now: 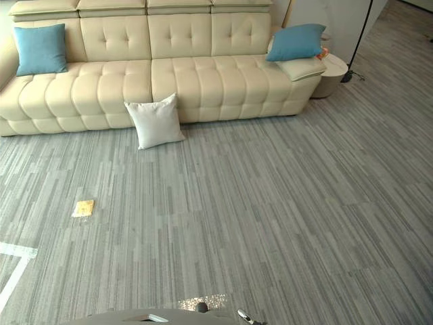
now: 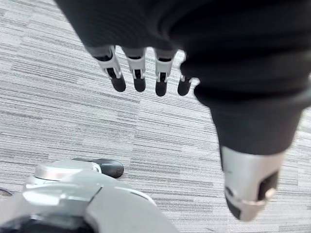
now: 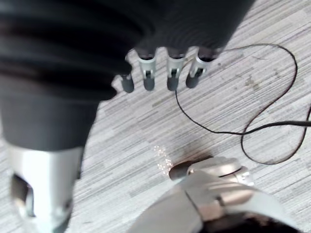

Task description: Pick up cushions and gather them together orderly.

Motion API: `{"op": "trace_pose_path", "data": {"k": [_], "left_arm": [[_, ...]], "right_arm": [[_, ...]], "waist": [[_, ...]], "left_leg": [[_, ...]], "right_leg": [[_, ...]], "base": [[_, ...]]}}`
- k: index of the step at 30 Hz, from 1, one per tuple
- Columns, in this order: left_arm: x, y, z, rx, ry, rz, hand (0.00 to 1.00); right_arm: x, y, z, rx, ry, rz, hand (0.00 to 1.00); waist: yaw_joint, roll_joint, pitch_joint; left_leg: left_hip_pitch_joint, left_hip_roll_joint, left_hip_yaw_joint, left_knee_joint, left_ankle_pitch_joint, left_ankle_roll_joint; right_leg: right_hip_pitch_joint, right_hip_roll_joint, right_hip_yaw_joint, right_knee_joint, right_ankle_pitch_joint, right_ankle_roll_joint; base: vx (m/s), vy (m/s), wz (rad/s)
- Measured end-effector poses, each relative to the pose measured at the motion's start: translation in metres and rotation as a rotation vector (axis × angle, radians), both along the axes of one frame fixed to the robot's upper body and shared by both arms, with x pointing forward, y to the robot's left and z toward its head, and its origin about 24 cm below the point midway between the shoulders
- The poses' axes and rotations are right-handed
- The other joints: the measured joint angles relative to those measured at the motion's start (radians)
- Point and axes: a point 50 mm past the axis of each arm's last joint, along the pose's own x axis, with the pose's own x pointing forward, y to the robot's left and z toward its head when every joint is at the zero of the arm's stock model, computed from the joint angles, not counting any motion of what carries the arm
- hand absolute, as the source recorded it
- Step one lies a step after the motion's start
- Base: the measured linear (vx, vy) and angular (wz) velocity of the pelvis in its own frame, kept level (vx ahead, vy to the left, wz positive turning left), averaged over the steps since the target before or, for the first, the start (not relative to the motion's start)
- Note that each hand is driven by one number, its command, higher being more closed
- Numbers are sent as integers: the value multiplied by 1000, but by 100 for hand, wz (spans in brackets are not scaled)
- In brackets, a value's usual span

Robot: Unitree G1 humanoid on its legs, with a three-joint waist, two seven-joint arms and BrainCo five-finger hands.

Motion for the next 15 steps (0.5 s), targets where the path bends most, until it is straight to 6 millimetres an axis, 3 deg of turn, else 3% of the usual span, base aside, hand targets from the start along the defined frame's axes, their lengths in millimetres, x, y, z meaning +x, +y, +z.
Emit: {"op": "trace_pose_path", "data": {"k": [4, 15], "left_arm": [[4, -1, 0, 6, -12, -11, 0], [6, -1, 1, 24, -18, -27, 0]], "right_arm": [[11, -1, 2, -13, -23, 0, 0], [16, -1, 2, -43, -17, 49, 0]], "waist": [[0, 4, 21], [2, 3, 23]], "left_leg": [[14, 1, -6, -6, 1, -3], [7, 3, -14, -10, 10, -5]], "right_leg": [[21, 0, -12, -9, 0, 1], [21, 1, -24, -26, 12, -2]], "base": [[-15, -2, 6], [-40, -8, 2]]}}
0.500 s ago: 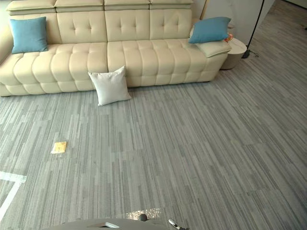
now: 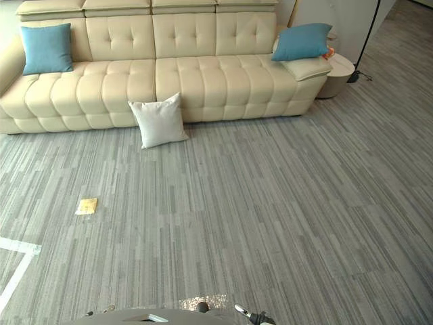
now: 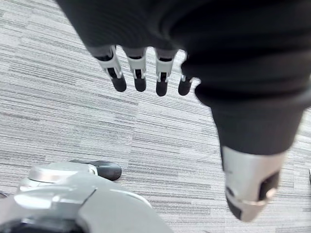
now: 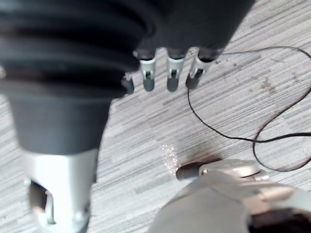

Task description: Pick up cushions and gather them together orderly.

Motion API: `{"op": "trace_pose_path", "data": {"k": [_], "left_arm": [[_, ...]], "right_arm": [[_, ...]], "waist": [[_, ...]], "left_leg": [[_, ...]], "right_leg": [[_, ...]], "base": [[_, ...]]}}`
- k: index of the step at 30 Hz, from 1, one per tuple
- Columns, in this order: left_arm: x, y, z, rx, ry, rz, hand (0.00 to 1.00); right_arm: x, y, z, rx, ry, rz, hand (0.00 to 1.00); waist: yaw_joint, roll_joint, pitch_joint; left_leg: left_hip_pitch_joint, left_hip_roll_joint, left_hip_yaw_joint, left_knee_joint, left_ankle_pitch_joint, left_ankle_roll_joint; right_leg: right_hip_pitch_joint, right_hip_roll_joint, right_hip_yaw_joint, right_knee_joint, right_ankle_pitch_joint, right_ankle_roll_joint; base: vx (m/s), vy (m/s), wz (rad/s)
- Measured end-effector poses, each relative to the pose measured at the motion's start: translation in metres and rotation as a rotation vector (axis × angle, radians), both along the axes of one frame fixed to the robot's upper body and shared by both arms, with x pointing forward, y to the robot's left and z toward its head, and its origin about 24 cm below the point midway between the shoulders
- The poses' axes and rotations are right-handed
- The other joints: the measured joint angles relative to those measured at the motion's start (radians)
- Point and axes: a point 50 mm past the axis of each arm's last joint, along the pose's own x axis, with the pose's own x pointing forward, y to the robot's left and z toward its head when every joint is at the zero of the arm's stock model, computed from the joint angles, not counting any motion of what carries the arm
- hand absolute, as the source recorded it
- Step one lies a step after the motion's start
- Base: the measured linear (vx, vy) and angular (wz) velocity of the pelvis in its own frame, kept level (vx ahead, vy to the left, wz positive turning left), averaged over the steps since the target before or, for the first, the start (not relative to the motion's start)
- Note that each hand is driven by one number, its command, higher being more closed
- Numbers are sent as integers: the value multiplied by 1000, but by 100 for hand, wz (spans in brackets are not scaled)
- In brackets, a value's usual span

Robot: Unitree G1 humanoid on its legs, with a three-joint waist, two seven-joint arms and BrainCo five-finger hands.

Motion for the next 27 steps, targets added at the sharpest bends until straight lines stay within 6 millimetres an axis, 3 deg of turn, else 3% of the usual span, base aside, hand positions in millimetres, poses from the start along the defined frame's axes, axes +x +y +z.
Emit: {"op": "trace_pose_path", "data": {"k": [19, 27], "left_arm": [[5, 1, 1, 11, -10, -26, 0], [11, 3, 2, 15, -30, -14, 0]], "right_arm": [[-1, 2, 0, 6, -10, -15, 0], [-4, 3, 0, 9, -14, -28, 0]], "waist": [[9, -8, 15], [29, -17, 19]], "left_leg": [[-8, 1, 18, -19, 6, -4], [-34, 9, 48, -18, 2, -7]], "right_leg": [[-3, 2, 9, -19, 7, 1], [-37, 10, 34, -20, 15, -3]], "base": [[-15, 1, -2], [-17, -8, -10]]}}
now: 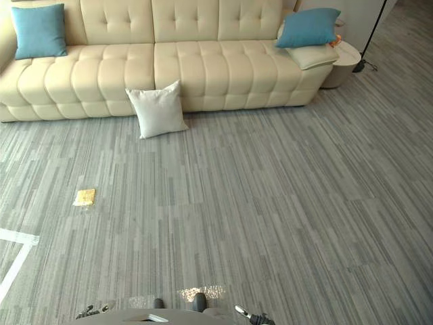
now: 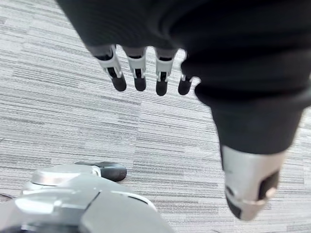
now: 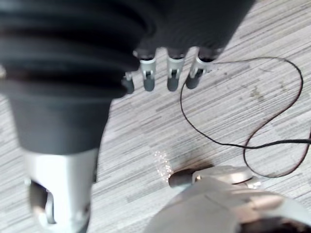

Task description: Pick up cushions and gather them together orderly.

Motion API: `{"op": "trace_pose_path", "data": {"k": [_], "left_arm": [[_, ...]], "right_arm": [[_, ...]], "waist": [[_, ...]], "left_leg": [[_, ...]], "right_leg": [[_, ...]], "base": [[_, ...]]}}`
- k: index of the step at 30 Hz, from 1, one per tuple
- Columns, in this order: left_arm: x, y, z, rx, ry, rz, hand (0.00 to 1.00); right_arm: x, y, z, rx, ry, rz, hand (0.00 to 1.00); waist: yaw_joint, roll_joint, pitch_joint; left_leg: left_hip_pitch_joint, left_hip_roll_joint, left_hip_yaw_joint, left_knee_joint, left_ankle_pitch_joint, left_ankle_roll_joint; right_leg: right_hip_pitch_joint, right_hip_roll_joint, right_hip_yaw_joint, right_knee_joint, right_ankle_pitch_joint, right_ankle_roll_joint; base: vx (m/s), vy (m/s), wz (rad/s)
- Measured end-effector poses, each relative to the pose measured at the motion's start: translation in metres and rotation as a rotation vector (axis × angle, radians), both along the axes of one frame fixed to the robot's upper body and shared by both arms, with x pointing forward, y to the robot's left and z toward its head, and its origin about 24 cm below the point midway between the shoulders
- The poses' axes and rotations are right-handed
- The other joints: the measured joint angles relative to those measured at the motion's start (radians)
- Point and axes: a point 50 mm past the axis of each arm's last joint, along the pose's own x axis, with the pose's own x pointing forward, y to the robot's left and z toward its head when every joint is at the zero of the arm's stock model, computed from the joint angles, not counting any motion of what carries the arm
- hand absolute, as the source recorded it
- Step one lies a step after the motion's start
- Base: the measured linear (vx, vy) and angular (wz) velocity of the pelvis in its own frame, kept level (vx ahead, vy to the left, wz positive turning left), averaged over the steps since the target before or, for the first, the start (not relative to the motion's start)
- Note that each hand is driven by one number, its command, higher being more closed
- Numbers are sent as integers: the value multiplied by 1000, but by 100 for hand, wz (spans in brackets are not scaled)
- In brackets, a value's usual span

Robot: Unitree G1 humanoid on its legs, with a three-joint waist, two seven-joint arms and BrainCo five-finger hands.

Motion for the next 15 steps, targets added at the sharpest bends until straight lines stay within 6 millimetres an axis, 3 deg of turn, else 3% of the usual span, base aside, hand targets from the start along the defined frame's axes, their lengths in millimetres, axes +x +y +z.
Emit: {"op": "trace_pose_path", "data": {"k": [4, 7, 10, 11, 14, 15], "left_arm": [[9, 1, 2, 5, -26, 7, 0], [25, 2, 5, 11, -81, 4, 0], [42, 0, 10, 12, -142, -1, 0], [44, 0, 10, 11, -149, -2, 0], [48, 3, 12, 20, -163, 4, 0], [48, 4, 12, 20, -164, 10, 0]], "right_arm": [[5, 1, 2, 3, -38, -19, 0], [24, 1, 9, -8, -128, -25, 0], [29, 0, 12, -11, -165, -41, 0], [34, 1, 13, -9, -180, -40, 0], [51, 8, 20, 2, -270, -48, 0], [52, 10, 20, 10, -275, -54, 0]], "waist": [[9, -9, 7], [23, -9, 26], [21, -8, 33], [27, -6, 39], [26, -10, 62], [27, -14, 62]], "left_leg": [[-20, 7, 27, 41, -28, 3], [-112, 45, 107, 221, -137, 16], [-154, 76, 159, 355, -222, 26], [-156, 79, 160, 370, -238, 28], [-126, 82, 156, 418, -292, 32], [-110, 82, 152, 419, -298, 25]], "right_leg": [[-15, 0, 9, 18, -4, 6], [-82, -1, 9, 128, -58, 20], [-182, -30, -36, 369, -169, 64], [-217, -36, -53, 446, -178, 68], [-397, -102, -116, 858, -197, 42], [-411, -111, -119, 901, -210, 44]], "base": [[-7, 7, -10], [-27, -1, -12], [11, 27, 20], [-4, 90, -3], [100, 86, -2], [202, 30, 6]]}}
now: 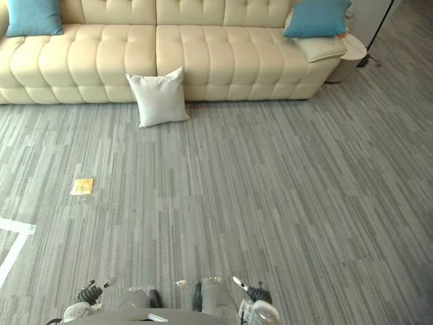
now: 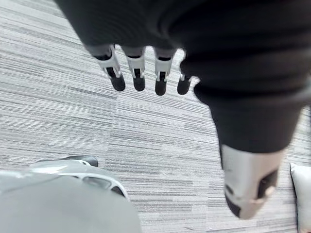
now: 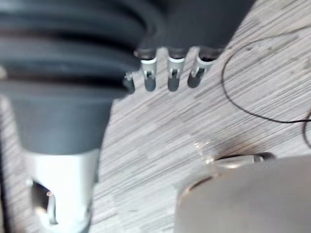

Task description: Pick up cushions and gather them together orderly.

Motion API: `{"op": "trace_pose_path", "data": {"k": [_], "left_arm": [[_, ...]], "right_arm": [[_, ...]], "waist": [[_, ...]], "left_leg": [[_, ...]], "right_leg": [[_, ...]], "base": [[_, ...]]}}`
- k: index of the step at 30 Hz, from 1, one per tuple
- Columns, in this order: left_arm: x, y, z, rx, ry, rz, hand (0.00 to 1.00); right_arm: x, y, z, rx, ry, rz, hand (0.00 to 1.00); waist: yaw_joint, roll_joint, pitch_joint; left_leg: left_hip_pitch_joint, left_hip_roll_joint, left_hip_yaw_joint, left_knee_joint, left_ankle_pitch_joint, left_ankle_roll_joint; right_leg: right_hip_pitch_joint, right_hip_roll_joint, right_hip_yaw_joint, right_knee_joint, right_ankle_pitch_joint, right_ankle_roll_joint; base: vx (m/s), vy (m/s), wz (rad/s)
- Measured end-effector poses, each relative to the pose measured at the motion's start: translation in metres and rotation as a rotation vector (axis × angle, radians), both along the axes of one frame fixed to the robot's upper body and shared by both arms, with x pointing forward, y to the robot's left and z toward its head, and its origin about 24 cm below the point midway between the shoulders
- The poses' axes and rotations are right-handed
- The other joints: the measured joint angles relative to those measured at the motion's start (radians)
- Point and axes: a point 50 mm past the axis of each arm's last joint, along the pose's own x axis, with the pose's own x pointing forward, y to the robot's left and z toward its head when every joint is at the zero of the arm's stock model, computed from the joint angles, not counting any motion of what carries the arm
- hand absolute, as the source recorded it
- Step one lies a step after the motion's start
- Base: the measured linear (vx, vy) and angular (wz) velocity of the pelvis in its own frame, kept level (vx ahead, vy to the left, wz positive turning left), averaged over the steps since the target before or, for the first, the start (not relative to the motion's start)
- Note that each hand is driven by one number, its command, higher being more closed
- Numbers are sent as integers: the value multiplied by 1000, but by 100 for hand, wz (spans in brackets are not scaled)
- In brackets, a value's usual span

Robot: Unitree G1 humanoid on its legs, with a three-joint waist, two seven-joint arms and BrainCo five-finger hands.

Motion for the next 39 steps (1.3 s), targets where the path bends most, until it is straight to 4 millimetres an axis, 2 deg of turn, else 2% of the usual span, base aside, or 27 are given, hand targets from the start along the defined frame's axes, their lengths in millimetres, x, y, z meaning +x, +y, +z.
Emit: {"op": "trace_pose_path", "data": {"k": [2, 5, 7, 8, 9, 10, 11, 12, 13, 14, 16, 17, 19, 21, 24, 25, 26, 27, 29, 30, 31, 32, 34, 35, 37, 38, 39], "left_arm": [[4, 1, 2, 4, -17, 3, 0], [17, -8, 3, -19, -51, 6, 0], [26, -26, 3, -61, -71, -2, 0], [31, -32, 4, -72, -82, -18, 0], [33, -33, 4, -75, -86, -26, 0], [34, -36, 4, -83, -89, -27, 0], [37, -45, 4, -111, -94, -27, 0], [40, -53, 4, -137, -105, -28, 0], [40, -55, 4, -143, -106, -27, 0], [41, -59, 4, -153, -109, -26, 0], [43, -57, 7, -150, -132, -7, 0], [45, -56, 8, -146, -146, -5, 0], [46, -53, 10, -140, -160, 12, 0], [47, -50, 11, -135, -167, 29, 0], [52, -46, 14, -123, -194, 30, 0], [56, -46, 16, -118, -205, 10, 0], [57, -47, 16, -117, -211, 8, 0], [59, -47, 17, -116, -217, 5, 0], [59, -47, 17, -114, -223, 5, 0], [59, -46, 18, -112, -226, 5, 0], [58, -44, 17, -108, -223, 11, 0], [59, -35, 19, -86, -229, 17, 0], [59, -30, 19, -74, -228, 21, 0], [58, -25, 19, -64, -223, 24, 0], [55, -22, 18, -59, -207, 19, 0], [52, -22, 15, -60, -180, 9, 0], [50, -24, 13, -61, -166, -11, 0]], "right_arm": [[6, 7, 1, 25, -24, -12, 0], [14, 7, 3, 28, -47, -23, 0], [21, 5, 6, 26, -66, -29, 0], [24, 4, 8, 22, -81, -27, 0], [25, 5, 8, 20, -88, -26, 0], [26, 5, 8, 25, -93, -31, 0], [33, -1, 12, 3, -109, -17, 0], [34, -3, 13, -2, -115, -16, 0], [35, -3, 13, -6, -115, -12, 0], [34, -3, 13, -12, -105, 2, 0], [28, -1, 9, -6, -75, 6, 0], [26, 0, 8, -5, -69, 9, 0], [27, 3, 8, -1, -68, 24, 0], [29, 5, 8, 6, -75, 27, 0], [29, 5, 8, 12, -76, 18, 0], [27, 5, 7, 10, -72, 14, 0], [26, 4, 7, 10, -70, 12, 0], [24, 5, 6, 13, -65, 10, 0], [23, 5, 6, 9, -63, 9, 0], [23, 5, 6, 9, -62, 12, 0], [21, 9, 4, 19, -54, 17, 0], [18, 16, 2, 42, -42, 13, 0], [18, 22, 1, 56, -39, 15, 0], [18, 27, -1, 73, -31, 17, 0], [20, 31, -1, 81, -38, 24, 0], [23, 33, 1, 81, -50, 37, 0], [25, 33, 2, 77, -58, 42, 0]], "waist": [[-10, -6, 1], [-27, -5, 3], [-33, 14, 17], [-49, 26, 23], [-61, 16, 22], [-63, 14, 21], [-58, 55, 28], [-58, 68, 32], [-58, 73, 34], [-66, 82, 36], [-67, 82, 39], [-65, 83, 39], [-54, 85, 38], [-51, 85, 38], [-39, 76, 49], [-33, 74, 52], [-28, 74, 53], [-22, 66, 53], [-22, 69, 51], [-19, 69, 51], [-7, 52, 43], [-2, 22, 29], [-4, 2, 23], [4, -23, 18], [12, -29, 16], [-1, -28, 16], [-7, -28, 16]], "left_leg": [[51, 0, -23, -11, -28, -1], [84, 0, -48, -35, -49, -18], [162, 13, -55, -104, -49, -20], [220, 18, -75, -162, -44, -29], [264, 8, -104, -197, -38, -46], [295, 14, -114, -205, -37, -62], [304, 52, -118, -177, -21, -100], [279, 60, -128, -100, 9, -119], [268, 68, -130, -61, 24, -114], [205, 93, -142, 84, 78, -115], [82, 135, -157, 456, 106, -142], [27, 165, -122, 605, 110, -147], [-43, 211, -47, 684, 107, -119], [-107, 229, -14, 687, 92, -92], [-227, 231, 10, 613, 58, -52], [-269, 214, 21, 473, 50, -58], [-276, 210, 30, 411, 50, -59], [-300, 187, 33, 287, 64, -64], [-329, 168, 18, 95, 133, -73], [-338, 163, 4, 68, 185, -75], [-336, 140, 5, 83, 266, -55], [-345, 109, 12, 124, 244, -37], [-358, 92, 17, 167, 194, -17], [-334, 76, 45, 197, 143, 6], [-297, 68, 65, 202, 109, 17], [-255, 54, 65, 192, 87, 28], [-202, 44, 66, 173, 70, 37]], "right_leg": [[-42, -25, -31, 51, -51, 12], [-99, -26, -79, -57, -63, 16], [-125, -1, -111, -172, -41, -15], [-139, 16, -104, -247, -12, -22], [-139, 11, -86, -306, 49, -32], [-133, 12, -85, -267, 87, -94], [-126, 15, -113, -205, 30, -110], [-111, 13, -125, -180, -17, -131], [-101, 14, -132, -179, -26, -138], [-45, 22, -144, -210, -49, -143], [135, 63, -151, -352, -56, -141], [211, 76, -154, -402, -56, -141], [280, 93, -135, -451, -56, -142], [322, 98, -119, -489, -57, -141], [412, 89, -91, -560, -64, -121], [466, 66, -92, -589, -73, -101], [483, 57, -91, -594, -77, -94], [509, 26, -91, -605, -99, -58], [529, -4, -84, -608, -141, -20], [535, -10, -74, -602, -158, -3], [543, -34, -40, -597, -188, -1], [548, -62, -1, -594, -188, -24], [535, -80, 50, -573, -152, -24], [493, -111, 97, -458, -118, 12], [433, -129, 123, -303, -78, 37], [370, -135, 146, -129, -38, 88], [302, -133, 148, 48, -28, 105]], "base": [[302, -14, 22], [354, -67, 29], [555, -144, 41], [614, -184, 74], [639, -213, 79], [690, -256, 55], [805, -344, 29], [668, -283, 17], [618, -294, 32], [472, -212, 31], [650, -269, 31], [451, -175, 4], [370, -98, -25], [268, 1, -32], [303, 125, -23], [268, 187, -4], [327, 256, -3], [289, 250, -3], [295, 303, -5], [357, 385, -25], [486, 454, -35], [452, 364, -33], [430, 340, -9], [465, 381, -6], [442, 298, -16], [499, 223, 0], [478, 177, 9]]}}
